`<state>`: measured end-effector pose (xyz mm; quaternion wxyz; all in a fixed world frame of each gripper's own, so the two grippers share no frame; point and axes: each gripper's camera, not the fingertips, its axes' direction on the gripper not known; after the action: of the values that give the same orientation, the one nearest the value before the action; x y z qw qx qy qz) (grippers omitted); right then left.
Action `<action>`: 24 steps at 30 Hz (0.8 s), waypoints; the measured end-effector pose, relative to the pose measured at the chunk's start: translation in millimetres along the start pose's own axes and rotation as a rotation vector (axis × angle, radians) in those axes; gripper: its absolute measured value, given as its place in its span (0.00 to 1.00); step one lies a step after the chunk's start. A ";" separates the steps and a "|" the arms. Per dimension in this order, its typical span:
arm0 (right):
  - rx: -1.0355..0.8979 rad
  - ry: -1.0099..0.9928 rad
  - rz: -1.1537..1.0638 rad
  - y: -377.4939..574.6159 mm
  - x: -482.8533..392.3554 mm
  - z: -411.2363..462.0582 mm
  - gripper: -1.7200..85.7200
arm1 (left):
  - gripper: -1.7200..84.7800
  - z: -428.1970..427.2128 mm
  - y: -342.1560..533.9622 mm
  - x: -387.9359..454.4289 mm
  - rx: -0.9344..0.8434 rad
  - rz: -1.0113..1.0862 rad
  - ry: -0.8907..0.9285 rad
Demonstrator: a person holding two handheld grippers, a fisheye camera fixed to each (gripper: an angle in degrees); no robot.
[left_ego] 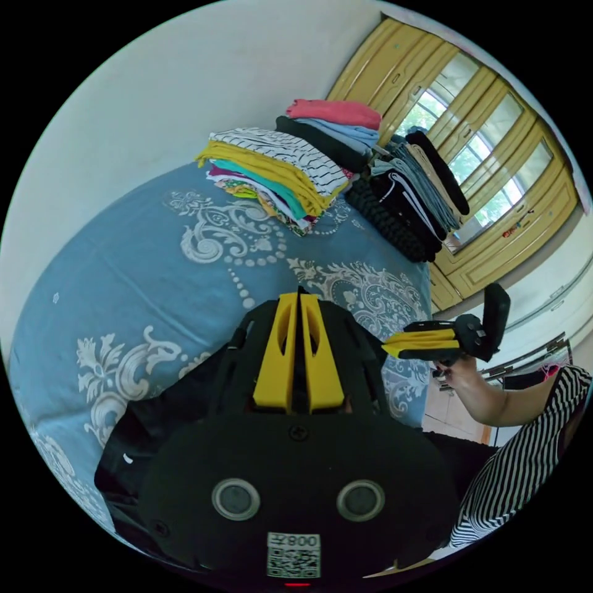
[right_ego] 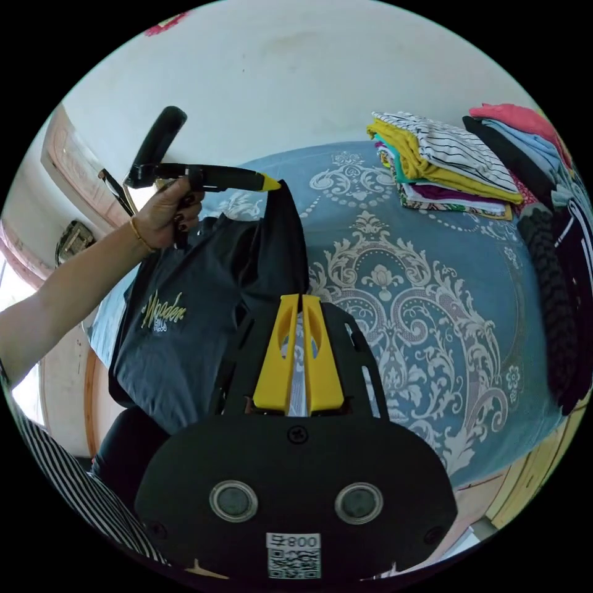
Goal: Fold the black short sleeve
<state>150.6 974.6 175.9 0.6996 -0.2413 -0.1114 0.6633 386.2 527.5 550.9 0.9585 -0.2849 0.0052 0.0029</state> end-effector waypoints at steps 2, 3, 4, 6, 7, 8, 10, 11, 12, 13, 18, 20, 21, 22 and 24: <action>0.008 -0.016 0.017 6.0 -5.2 -13.0 0.03 | 0.03 15.9 -12.8 1.4 -0.031 0.019 0.023; -0.001 -0.010 0.026 9.0 -9.5 -17.7 0.03 | 0.03 20.1 -15.3 1.7 -0.038 0.021 0.028; -0.017 0.000 0.037 10.8 -13.7 -19.2 0.03 | 0.03 28.4 -19.5 2.3 -0.054 0.027 0.038; -0.046 -0.005 0.058 11.6 -18.9 -20.6 0.03 | 0.03 39.7 -24.2 3.2 -0.084 0.034 0.038; -0.058 -0.012 0.072 11.5 -22.4 -23.3 0.03 | 0.03 46.1 -26.3 3.4 -0.109 0.039 0.030; -0.058 -0.014 0.081 11.5 -24.3 -25.5 0.03 | 0.03 51.0 -27.6 3.1 -0.134 0.041 0.016; -0.056 -0.030 0.114 11.2 -33.5 -35.6 0.03 | 0.03 55.4 -28.3 2.0 -0.169 0.045 -0.007; -0.055 -0.033 0.120 11.1 -36.3 -38.4 0.03 | 0.03 55.5 -28.1 0.9 -0.177 0.049 -0.014; -0.057 -0.034 0.127 11.0 -42.3 -43.5 0.03 | 0.03 54.9 -27.9 0.1 -0.180 0.046 -0.014; -0.068 -0.033 0.133 10.8 -48.5 -48.0 0.03 | 0.03 51.6 -27.7 -1.3 -0.178 0.045 -0.016; -0.070 -0.060 0.156 9.0 -73.3 -72.3 0.03 | 0.03 17.2 -21.3 -11.7 -0.152 0.021 0.009; -0.058 -0.042 0.164 7.3 -82.6 -85.3 0.02 | 0.03 -27.2 -1.7 -23.1 -0.042 -0.029 -0.022; -0.051 -0.025 0.175 6.3 -87.5 -93.9 0.02 | 0.03 -40.1 5.5 -27.1 -0.014 -0.044 -0.009; -0.045 0.005 0.197 5.6 -91.7 -102.7 0.02 | 0.03 -67.8 23.7 -36.8 0.043 -0.087 0.033; -0.037 0.004 0.232 3.8 -97.9 -116.4 0.02 | 0.04 -113.9 63.0 -50.9 0.155 -0.141 0.100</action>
<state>193.4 856.4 90.2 0.6137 -0.2668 -0.0936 0.7372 333.9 517.9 421.7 0.9740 -0.2096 0.0329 -0.0792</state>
